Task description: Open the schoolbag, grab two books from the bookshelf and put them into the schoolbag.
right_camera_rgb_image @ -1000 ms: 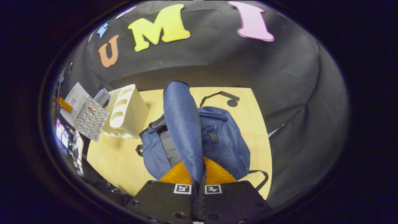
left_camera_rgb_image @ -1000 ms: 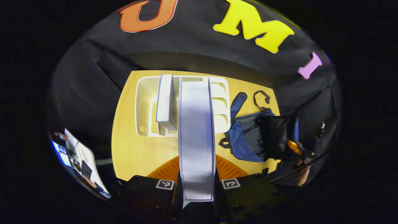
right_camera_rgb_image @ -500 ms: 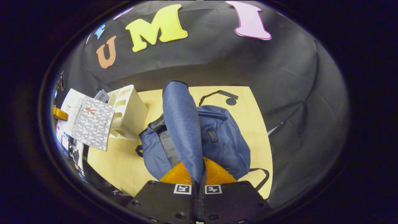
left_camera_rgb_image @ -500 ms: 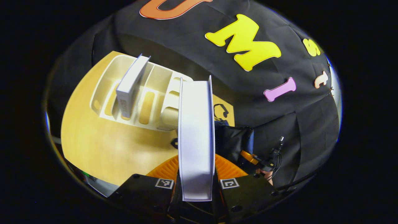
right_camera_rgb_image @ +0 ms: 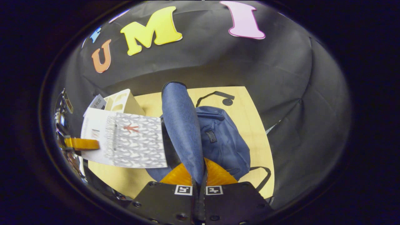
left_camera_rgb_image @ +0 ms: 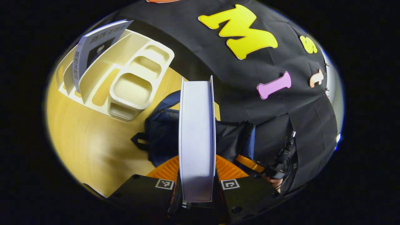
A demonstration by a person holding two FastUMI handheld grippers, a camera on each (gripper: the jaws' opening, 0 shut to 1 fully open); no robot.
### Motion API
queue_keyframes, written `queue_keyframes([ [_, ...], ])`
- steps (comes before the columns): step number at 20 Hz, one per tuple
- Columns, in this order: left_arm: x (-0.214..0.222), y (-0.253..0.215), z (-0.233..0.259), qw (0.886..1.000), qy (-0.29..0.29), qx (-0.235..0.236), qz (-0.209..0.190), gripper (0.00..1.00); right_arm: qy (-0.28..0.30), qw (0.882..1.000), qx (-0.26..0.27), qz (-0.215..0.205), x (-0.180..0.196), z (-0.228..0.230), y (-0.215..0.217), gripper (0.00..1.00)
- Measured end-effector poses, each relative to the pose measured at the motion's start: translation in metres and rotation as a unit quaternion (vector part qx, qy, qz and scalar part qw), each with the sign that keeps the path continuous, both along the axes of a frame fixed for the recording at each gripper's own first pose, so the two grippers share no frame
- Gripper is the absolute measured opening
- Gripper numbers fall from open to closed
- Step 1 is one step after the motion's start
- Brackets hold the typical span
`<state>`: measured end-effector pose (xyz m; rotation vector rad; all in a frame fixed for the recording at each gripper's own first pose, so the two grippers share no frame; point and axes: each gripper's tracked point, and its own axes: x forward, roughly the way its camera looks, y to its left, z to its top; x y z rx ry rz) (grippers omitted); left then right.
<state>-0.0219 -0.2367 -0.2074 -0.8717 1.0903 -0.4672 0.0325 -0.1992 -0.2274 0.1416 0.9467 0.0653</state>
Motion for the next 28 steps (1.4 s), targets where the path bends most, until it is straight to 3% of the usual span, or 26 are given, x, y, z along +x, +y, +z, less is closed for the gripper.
queue_keyframes([
  [4,-0.005,-0.038,-0.032,1.000,-0.004,0.000,-0.025,0.41,-0.001,1.000,0.010,-0.007,0.001,0.002,-0.001,0.01],
  [12,-0.018,-0.096,-0.074,0.996,0.006,-0.082,-0.044,0.40,0.000,1.000,0.005,0.000,0.006,0.011,-0.004,0.01],
  [22,0.000,-0.154,-0.120,0.987,0.050,-0.151,-0.019,0.40,0.002,1.000,-0.003,0.012,0.011,0.018,0.008,0.01],
  [28,0.005,-0.161,-0.129,0.980,0.078,-0.183,-0.017,0.43,0.006,1.000,0.002,0.010,0.013,0.016,0.010,0.01],
])
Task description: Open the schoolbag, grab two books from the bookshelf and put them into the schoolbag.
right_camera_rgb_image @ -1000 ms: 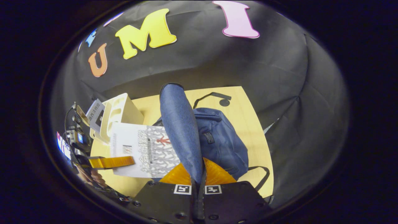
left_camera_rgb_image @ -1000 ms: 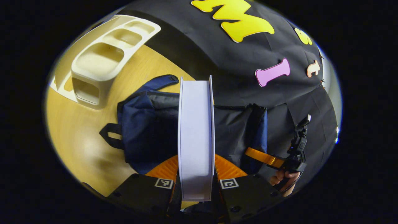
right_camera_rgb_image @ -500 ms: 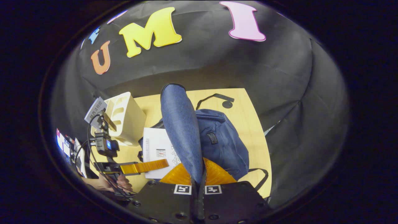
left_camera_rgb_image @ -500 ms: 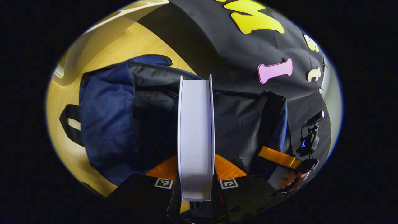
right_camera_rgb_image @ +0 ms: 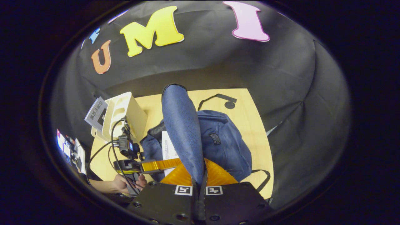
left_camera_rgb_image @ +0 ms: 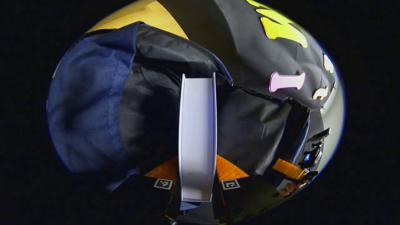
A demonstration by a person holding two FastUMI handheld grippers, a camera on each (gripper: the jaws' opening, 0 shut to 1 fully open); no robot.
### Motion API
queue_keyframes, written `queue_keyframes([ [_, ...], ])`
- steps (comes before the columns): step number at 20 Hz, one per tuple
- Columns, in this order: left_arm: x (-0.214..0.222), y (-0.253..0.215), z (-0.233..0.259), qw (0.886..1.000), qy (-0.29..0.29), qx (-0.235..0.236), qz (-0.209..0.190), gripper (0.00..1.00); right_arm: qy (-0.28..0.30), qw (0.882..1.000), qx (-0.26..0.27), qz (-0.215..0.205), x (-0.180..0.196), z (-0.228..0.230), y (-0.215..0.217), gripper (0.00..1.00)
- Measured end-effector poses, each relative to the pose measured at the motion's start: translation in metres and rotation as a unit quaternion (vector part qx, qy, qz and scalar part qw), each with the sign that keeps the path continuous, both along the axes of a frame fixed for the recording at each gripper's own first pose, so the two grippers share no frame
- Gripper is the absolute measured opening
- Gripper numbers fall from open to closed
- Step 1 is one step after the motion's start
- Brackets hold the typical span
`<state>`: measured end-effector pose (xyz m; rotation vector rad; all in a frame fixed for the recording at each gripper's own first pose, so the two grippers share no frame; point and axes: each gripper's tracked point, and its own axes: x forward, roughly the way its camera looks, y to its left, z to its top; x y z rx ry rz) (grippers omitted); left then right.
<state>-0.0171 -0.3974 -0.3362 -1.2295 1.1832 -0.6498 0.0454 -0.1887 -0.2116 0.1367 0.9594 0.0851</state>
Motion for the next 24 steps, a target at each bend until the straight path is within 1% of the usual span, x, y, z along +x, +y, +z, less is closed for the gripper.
queue_keyframes([
  [2,0.000,0.001,-0.006,1.000,0.005,0.016,-0.006,0.43,0.002,1.000,0.000,-0.001,-0.001,0.000,-0.001,0.01],
  [3,-0.004,0.003,-0.009,1.000,0.002,0.023,-0.013,0.56,0.003,1.000,0.000,-0.001,-0.001,-0.002,0.000,0.01],
  [4,-0.004,0.006,-0.013,0.999,0.007,0.030,-0.014,0.59,0.003,1.000,0.001,0.000,-0.001,-0.002,0.001,0.01],
  [5,-0.004,0.006,-0.018,0.999,0.017,0.039,-0.016,0.55,0.003,1.000,0.002,0.001,-0.002,-0.002,0.002,0.01],
  [6,-0.006,0.008,-0.026,0.998,0.031,0.057,-0.024,0.45,0.002,1.000,0.001,0.002,-0.002,-0.003,0.003,0.01],
  [7,-0.013,0.011,-0.036,0.995,0.046,0.077,-0.040,0.51,0.003,1.000,0.001,0.003,-0.002,-0.005,0.003,0.01],
  [8,-0.016,0.015,-0.040,0.994,0.056,0.086,-0.048,0.81,0.004,1.000,0.001,0.003,-0.002,-0.006,0.004,0.01],
  [9,-0.014,0.016,-0.039,0.993,0.058,0.096,-0.048,0.76,0.005,1.000,0.003,0.004,-0.002,-0.007,0.005,0.01],
  [11,-0.017,0.022,-0.042,0.988,0.051,0.134,-0.062,0.78,0.003,1.000,0.001,0.006,-0.002,-0.007,0.006,0.01],
  [12,-0.020,0.029,-0.044,0.983,0.049,0.163,-0.075,0.79,0.002,1.000,-0.002,0.007,-0.002,-0.007,0.007,0.01],
  [13,-0.023,0.035,-0.041,0.975,0.045,0.196,-0.091,0.84,0.001,1.000,-0.004,0.009,-0.003,-0.007,0.008,0.01],
  [15,-0.024,0.064,-0.029,0.953,0.023,0.275,-0.123,0.87,-0.001,1.000,-0.013,0.014,-0.004,-0.008,0.011,0.01],
  [16,-0.023,0.078,-0.022,0.943,0.011,0.304,-0.136,0.87,-0.001,1.000,-0.015,0.017,-0.004,-0.008,0.013,0.01],
  [18,-0.020,0.109,-0.009,0.919,-0.017,0.362,-0.157,0.87,-0.001,1.000,-0.013,0.019,-0.004,-0.010,0.019,0.01],
  [21,-0.017,0.157,0.013,0.878,-0.047,0.441,-0.181,0.87,-0.002,1.000,-0.016,0.022,-0.003,-0.012,0.023,0.01],
  [23,-0.017,0.182,0.031,0.869,-0.060,0.457,-0.178,0.87,-0.001,1.000,-0.017,0.024,-0.004,-0.013,0.026,0.01],
  [24,-0.014,0.192,0.041,0.869,-0.066,0.461,-0.167,0.87,-0.001,1.000,-0.018,0.025,-0.004,-0.014,0.027,0.01],
])
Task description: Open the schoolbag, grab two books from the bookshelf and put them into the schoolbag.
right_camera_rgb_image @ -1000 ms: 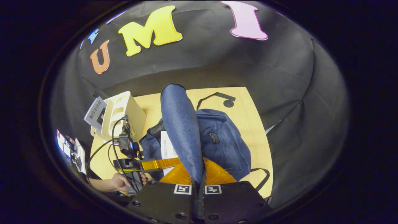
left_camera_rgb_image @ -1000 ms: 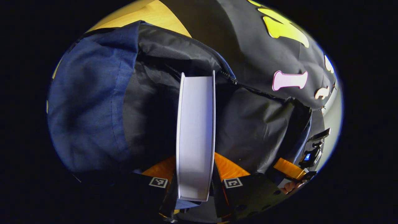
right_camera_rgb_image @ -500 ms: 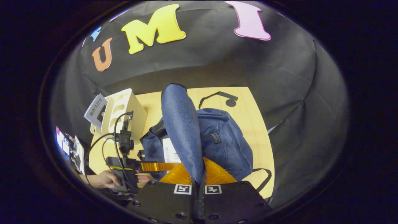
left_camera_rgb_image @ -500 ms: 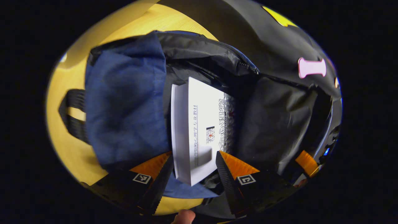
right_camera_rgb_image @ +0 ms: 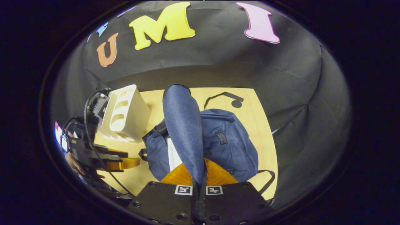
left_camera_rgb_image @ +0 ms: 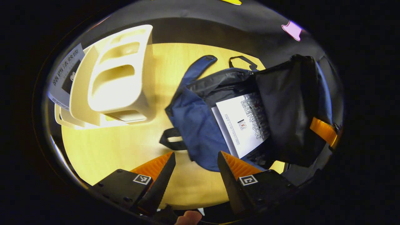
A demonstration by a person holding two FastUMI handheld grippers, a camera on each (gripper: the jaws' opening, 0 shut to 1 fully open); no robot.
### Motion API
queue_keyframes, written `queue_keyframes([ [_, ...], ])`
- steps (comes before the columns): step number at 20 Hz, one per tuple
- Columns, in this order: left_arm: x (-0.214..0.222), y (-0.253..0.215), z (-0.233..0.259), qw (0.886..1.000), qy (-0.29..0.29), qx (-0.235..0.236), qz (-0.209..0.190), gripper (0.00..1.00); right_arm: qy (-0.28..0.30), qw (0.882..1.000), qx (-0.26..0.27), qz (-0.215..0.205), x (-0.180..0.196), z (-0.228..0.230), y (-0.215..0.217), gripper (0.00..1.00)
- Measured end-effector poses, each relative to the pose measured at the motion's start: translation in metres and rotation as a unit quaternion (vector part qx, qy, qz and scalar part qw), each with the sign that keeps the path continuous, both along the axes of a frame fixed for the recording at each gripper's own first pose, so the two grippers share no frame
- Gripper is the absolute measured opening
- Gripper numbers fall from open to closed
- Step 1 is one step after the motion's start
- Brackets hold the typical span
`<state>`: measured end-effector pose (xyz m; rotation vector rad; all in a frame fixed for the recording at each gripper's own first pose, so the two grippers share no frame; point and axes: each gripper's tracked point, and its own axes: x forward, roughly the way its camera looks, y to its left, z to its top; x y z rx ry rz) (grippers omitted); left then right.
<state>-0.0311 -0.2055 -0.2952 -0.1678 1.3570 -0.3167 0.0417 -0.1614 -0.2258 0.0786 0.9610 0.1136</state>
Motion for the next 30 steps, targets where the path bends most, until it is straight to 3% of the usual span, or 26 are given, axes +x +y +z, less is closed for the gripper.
queue_keyframes([
  [6,0.030,0.094,0.058,0.994,-0.081,0.035,0.067,0.86,0.000,1.000,-0.015,-0.004,-0.002,0.001,0.000,0.01],
  [9,0.049,0.146,0.086,0.986,-0.133,0.065,0.071,0.86,0.004,1.000,-0.022,-0.012,-0.002,0.004,-0.011,0.01],
  [16,0.109,0.250,0.155,0.972,-0.192,0.100,0.089,0.88,0.032,0.999,-0.037,0.002,-0.003,0.005,0.000,0.01],
  [18,0.124,0.270,0.164,0.972,-0.192,0.098,0.097,0.90,0.034,0.999,-0.043,-0.001,-0.002,0.005,0.004,0.01],
  [19,0.129,0.278,0.165,0.972,-0.189,0.095,0.099,1.00,0.034,0.998,-0.045,-0.003,-0.002,0.006,0.004,0.01],
  [20,0.136,0.284,0.164,0.973,-0.185,0.093,0.098,0.95,0.034,0.998,-0.047,-0.007,-0.002,0.007,0.004,0.01],
  [30,0.174,0.303,0.099,0.992,-0.074,0.086,0.047,0.96,0.043,0.997,-0.049,-0.041,-0.010,0.006,0.005,0.01],
])
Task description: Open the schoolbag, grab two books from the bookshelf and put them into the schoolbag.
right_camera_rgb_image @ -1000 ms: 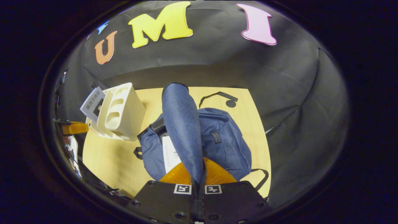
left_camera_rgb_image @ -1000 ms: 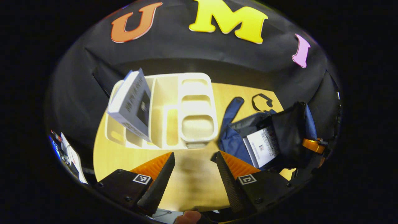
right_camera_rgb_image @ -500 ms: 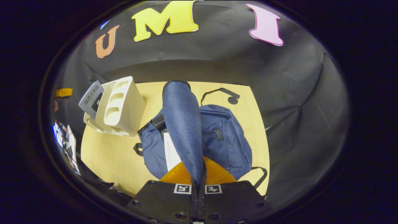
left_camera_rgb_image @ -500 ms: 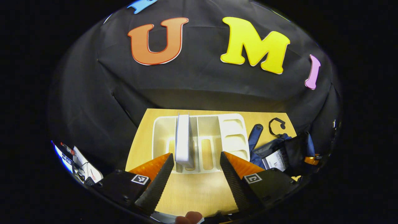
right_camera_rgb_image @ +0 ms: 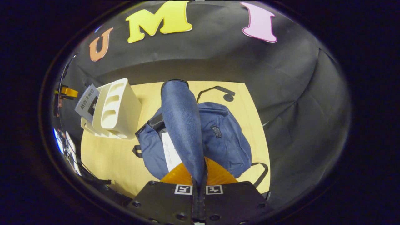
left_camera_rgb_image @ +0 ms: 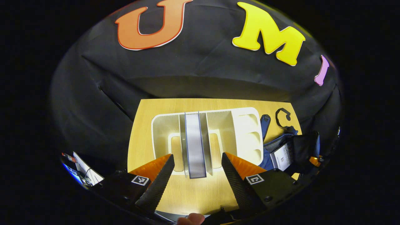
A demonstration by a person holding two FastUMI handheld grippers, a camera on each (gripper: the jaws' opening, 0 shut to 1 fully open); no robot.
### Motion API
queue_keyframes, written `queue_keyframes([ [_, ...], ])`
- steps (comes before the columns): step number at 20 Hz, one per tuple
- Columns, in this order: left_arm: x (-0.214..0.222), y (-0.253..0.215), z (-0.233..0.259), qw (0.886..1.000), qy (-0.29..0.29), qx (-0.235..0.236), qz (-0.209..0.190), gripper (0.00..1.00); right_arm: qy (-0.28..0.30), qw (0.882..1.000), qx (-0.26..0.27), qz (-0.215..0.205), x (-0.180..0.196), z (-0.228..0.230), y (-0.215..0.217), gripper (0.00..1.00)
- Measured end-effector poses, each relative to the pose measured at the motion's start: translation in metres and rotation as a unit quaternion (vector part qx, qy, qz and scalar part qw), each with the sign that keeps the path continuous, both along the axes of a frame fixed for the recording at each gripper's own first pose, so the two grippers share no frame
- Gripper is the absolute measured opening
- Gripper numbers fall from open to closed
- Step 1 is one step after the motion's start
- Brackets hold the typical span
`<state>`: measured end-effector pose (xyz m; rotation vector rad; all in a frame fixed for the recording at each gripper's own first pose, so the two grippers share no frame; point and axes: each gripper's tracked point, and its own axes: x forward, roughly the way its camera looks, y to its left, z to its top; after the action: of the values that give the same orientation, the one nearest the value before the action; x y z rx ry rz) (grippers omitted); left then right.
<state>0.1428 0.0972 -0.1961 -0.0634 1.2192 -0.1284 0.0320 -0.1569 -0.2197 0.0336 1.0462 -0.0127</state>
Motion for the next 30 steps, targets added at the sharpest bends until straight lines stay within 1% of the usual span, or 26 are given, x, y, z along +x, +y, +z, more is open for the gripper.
queue_keyframes([
  [1,0.001,-0.001,-0.008,1.000,0.014,-0.004,-0.002,0.96,0.000,1.000,0.001,-0.003,0.000,0.000,0.002,0.01],
  [2,0.002,-0.001,-0.016,1.000,0.028,-0.008,-0.001,0.96,0.001,1.000,0.001,-0.005,0.000,-0.001,0.003,0.04],
  [3,0.001,0.000,-0.025,0.999,0.042,-0.009,0.001,0.96,0.001,1.000,0.002,-0.007,0.001,-0.001,0.004,0.04],
  [4,-0.001,0.003,-0.033,0.998,0.056,-0.011,0.003,0.96,0.002,1.000,0.002,-0.009,0.001,-0.001,0.004,0.01],
  [7,-0.008,0.005,-0.051,0.995,0.095,-0.022,0.009,0.96,0.004,1.000,0.002,-0.015,0.002,-0.003,0.003,0.01],
  [10,-0.011,0.007,-0.068,0.991,0.133,-0.021,0.013,0.96,0.004,1.000,-0.009,-0.013,0.004,-0.004,0.001,0.01],
  [11,-0.011,0.006,-0.072,0.990,0.140,-0.021,0.012,0.96,0.005,1.000,-0.007,-0.013,0.004,-0.005,0.002,0.04],
  [12,-0.011,0.006,-0.074,0.989,0.149,-0.020,0.011,1.00,0.006,1.000,-0.006,-0.014,0.005,-0.005,0.003,0.01],
  [13,-0.012,0.006,-0.076,0.988,0.155,-0.020,0.009,1.00,0.006,1.000,-0.006,-0.014,0.005,-0.006,0.004,0.01],
  [16,-0.012,0.007,-0.080,0.986,0.167,-0.011,0.003,0.89,0.005,1.000,-0.003,-0.015,0.005,-0.007,0.003,0.01],
  [17,-0.014,0.006,-0.080,0.984,0.175,-0.009,0.002,0.83,0.005,1.000,-0.002,-0.015,0.005,-0.007,0.002,0.01],
  [18,-0.016,0.004,-0.080,0.983,0.184,-0.010,0.001,0.80,0.004,1.000,0.000,-0.016,0.006,-0.006,0.002,0.01],
  [19,-0.019,0.002,-0.082,0.981,0.193,-0.009,0.000,0.70,0.003,1.000,0.001,-0.017,0.005,-0.007,0.001,0.01],
  [20,-0.020,0.001,-0.082,0.980,0.201,-0.007,0.001,0.73,0.002,1.000,0.002,-0.017,0.005,-0.007,0.001,0.01],
  [21,-0.022,0.002,-0.083,0.979,0.206,-0.004,0.002,0.63,0.001,1.000,0.003,-0.016,0.004,-0.007,0.001,0.01],
  [22,-0.021,0.004,-0.083,0.979,0.206,0.003,0.002,0.65,-0.001,1.000,0.004,-0.015,0.003,-0.006,0.001,0.01],
  [24,-0.024,0.005,-0.081,0.977,0.212,0.012,0.004,0.53,-0.004,1.000,0.006,-0.013,0.001,-0.006,0.000,0.01],
  [25,-0.026,0.005,-0.079,0.976,0.215,0.011,0.007,0.51,-0.006,1.000,0.007,-0.012,0.000,-0.007,-0.001,0.01],
  [27,-0.029,0.005,-0.073,0.977,0.213,0.011,0.021,0.41,-0.010,1.000,0.010,-0.009,-0.001,-0.006,-0.002,0.01],
  [28,-0.031,0.006,-0.068,0.978,0.208,0.012,0.023,0.44,-0.012,1.000,0.011,-0.008,-0.001,-0.006,-0.003,0.01],
  [30,-0.036,0.010,-0.052,0.981,0.190,0.016,0.030,0.43,-0.014,1.000,0.015,-0.002,-0.003,-0.006,-0.003,0.01],
])
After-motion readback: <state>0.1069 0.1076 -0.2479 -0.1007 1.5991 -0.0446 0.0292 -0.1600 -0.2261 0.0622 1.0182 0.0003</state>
